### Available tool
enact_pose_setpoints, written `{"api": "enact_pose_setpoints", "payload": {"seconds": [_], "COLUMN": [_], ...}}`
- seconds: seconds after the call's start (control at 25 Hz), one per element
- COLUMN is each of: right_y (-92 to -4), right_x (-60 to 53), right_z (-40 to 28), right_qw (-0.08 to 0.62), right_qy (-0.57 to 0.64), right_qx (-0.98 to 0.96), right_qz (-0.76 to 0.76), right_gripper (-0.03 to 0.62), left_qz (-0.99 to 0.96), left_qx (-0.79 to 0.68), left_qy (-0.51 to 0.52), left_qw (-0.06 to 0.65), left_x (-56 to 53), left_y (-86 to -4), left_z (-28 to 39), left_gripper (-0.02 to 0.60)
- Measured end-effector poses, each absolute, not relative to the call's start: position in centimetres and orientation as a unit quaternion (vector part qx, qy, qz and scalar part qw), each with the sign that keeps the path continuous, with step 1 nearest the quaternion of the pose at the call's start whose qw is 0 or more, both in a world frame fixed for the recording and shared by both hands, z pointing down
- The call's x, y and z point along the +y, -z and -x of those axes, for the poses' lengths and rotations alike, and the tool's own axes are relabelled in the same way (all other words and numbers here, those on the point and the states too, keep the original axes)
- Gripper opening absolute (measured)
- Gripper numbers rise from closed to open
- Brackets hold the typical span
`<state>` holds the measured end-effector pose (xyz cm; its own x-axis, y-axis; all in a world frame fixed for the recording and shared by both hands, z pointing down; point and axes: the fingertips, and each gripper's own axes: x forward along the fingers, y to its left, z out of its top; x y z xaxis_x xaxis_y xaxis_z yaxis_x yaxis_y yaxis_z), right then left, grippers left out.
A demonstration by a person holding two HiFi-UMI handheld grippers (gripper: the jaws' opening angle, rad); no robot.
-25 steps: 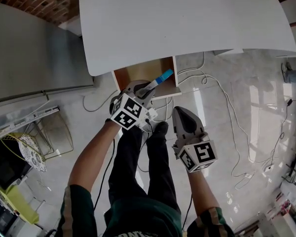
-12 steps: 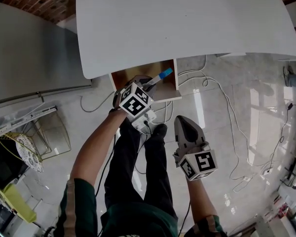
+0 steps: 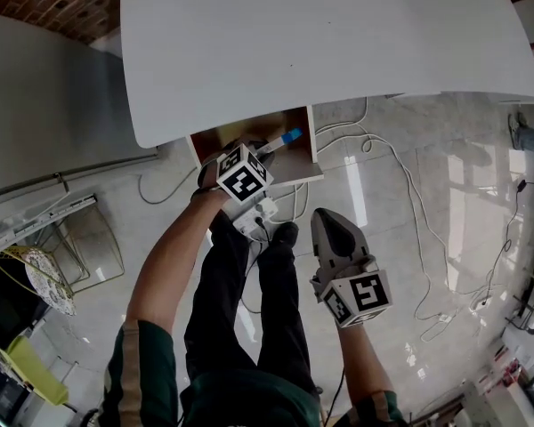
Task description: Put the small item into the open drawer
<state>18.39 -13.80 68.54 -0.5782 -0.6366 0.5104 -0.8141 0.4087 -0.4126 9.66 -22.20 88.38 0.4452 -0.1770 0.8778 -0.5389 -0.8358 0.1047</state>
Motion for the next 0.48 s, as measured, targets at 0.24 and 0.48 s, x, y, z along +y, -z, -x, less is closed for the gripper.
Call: {"api": "enact_pose_setpoints", "payload": {"seconds": [0.24, 0.48], "right_y": [-69.7, -70.5], "right_x": [-13.5, -13.5], "right_z": [-18.1, -17.6], "right_qw": [0.152, 0.158], "right_qy": [-0.325, -0.332], "right_qx": [-0.827, -0.824], "right_qz": [-0.433, -0.430], "right_gripper": [0.023, 0.023], "left_qz": [-0.820, -0.820], "left_qx": [-0.189, -0.174], "left_qy": [-0.499, -0.505], "left_qw": [0.205, 0.207], "left_x": [-21.4, -21.5], "left_y": [-90.2, -91.2], "left_z": [-9.4, -9.3], "left_gripper": [0.098, 0.098]}}
